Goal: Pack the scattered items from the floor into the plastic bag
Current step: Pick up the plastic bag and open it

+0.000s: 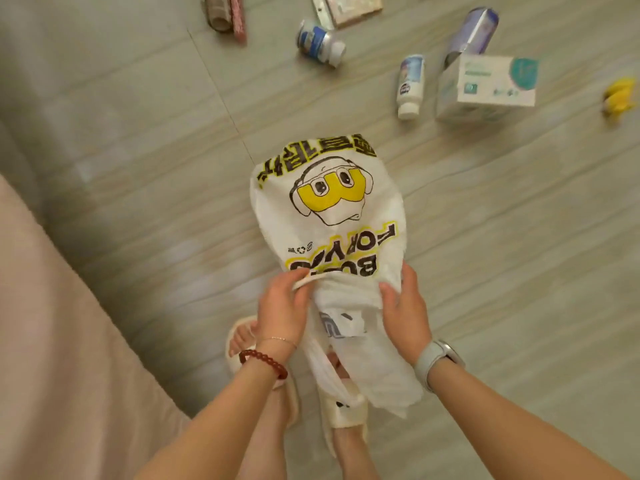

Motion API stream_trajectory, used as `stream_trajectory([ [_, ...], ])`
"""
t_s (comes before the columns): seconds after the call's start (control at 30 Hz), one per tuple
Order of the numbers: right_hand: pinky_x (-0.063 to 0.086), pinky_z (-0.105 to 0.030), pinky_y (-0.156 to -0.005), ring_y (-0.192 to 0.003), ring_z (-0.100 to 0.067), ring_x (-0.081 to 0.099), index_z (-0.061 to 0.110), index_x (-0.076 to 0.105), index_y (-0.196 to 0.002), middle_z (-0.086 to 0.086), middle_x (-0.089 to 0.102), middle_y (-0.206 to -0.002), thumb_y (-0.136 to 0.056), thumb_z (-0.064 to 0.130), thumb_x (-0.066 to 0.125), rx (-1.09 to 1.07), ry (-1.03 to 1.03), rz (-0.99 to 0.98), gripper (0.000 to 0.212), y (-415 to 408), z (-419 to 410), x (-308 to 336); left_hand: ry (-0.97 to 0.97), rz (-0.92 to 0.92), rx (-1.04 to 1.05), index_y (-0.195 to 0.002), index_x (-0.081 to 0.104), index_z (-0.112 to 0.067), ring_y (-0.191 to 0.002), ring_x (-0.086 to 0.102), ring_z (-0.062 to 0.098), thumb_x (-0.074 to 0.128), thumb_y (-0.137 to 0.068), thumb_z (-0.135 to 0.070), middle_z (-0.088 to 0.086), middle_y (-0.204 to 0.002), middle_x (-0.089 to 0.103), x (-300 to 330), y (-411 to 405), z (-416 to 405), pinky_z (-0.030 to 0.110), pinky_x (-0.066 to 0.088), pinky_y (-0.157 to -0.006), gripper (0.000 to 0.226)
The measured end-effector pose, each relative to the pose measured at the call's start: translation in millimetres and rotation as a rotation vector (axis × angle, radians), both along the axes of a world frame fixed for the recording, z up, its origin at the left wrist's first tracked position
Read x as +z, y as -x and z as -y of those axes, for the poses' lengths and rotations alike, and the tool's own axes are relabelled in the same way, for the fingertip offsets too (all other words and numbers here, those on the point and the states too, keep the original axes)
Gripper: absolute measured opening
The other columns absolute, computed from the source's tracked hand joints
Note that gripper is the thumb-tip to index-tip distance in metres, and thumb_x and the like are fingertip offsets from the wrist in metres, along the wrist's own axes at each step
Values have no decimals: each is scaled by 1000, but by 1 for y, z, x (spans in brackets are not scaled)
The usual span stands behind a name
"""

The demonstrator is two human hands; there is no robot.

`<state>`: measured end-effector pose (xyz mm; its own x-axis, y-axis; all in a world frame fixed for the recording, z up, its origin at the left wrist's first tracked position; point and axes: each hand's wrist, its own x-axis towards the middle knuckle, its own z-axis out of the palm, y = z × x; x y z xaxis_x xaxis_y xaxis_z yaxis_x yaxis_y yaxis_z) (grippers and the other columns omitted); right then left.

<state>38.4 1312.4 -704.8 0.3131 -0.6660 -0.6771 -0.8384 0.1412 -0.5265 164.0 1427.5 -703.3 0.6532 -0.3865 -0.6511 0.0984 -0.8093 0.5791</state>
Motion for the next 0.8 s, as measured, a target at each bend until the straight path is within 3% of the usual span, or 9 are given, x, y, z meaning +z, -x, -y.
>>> stream_trajectory([
  [0.07, 36, -24, -93, -125, -26, 46, 16, 27, -140, -7, 46, -139, -95, 21, 43, -20, 53, 82, 48, -18, 7, 39, 34, 1, 96, -104, 67, -4, -110, 51, 20, 58, -86, -11, 14, -118, 56, 34, -29, 8, 7, 26, -84, 21],
  [0.13, 33, -21, -93, -128, -21, 43, 22, 25, -141, -2, 40, -143, -94, 28, 45, 93, 113, 114, 52, -36, 21, 81, 94, -51, 212, -101, 66, -3, -102, 50, 17, 56, -88, -10, 12, -111, 57, 71, -58, 17, 8, 33, -80, 18],
  [0.27, 44, -35, -77, -107, -26, 55, 32, 26, -140, -2, 44, -125, -92, 48, 38, 858, 310, -145, 52, -68, 55, 165, 197, -260, 432, -84, 63, -21, -87, 59, 27, 54, -87, -17, 13, -94, 63, 137, -107, 26, 37, 48, -82, 10],
  [0.3, 44, -35, -74, -105, -24, 55, 33, 29, -138, -2, 45, -122, -92, 50, 35, 1012, 332, -171, 49, -74, 62, 184, 206, -303, 460, -80, 62, -23, -79, 58, 27, 53, -88, -15, 14, -90, 61, 155, -117, 27, 37, 48, -75, 14],
  [0.37, 44, -34, -71, -104, -23, 54, 33, 37, -131, -1, 46, -120, -93, 51, 26, 1112, 375, -165, 44, -83, 75, 220, 185, -373, 444, -77, 59, -24, -68, 54, 24, 49, -90, -10, 12, -85, 58, 189, -130, 30, 33, 46, -64, 22],
  [0.47, 46, -36, -61, -92, -28, 60, 28, 54, -113, -5, 54, -109, -83, 54, 11, 981, 495, -90, 59, -99, 85, 260, 205, -309, 358, -77, 58, -25, -74, 55, 23, 47, -91, -10, 8, -87, 57, 239, -145, 38, 38, 49, -68, 23],
  [0.57, 47, -36, -62, -95, -28, 59, 24, 59, -106, -5, 57, -107, -87, 49, 20, 807, 513, -65, 51, -118, 89, 278, 195, 18, 82, -96, 57, -22, -86, 55, 18, 49, -91, -20, -7, -89, 56, 278, -161, 41, 38, 47, -81, 10],
  [0.7, 43, -32, -75, -101, -26, 56, 16, 64, -104, -6, 61, -108, -86, 47, 23, 491, 450, 40, 54, -149, 107, 284, 37, 471, -451, -122, 49, -32, -75, 54, 12, 33, -79, -65, -7, -97, 51, 302, -191, 44, 25, 44, -57, 56],
  [0.8, 32, -23, -76, -95, -32, 56, 7, 64, -100, -10, 66, -104, -90, 29, 33, 377, 415, 124, 39, -180, 134, 284, 3, 672, -685, -114, 51, -33, -74, 59, 18, 18, -85, -68, 0, -93, 62, 300, -218, 63, 26, 46, -41, 56],
])
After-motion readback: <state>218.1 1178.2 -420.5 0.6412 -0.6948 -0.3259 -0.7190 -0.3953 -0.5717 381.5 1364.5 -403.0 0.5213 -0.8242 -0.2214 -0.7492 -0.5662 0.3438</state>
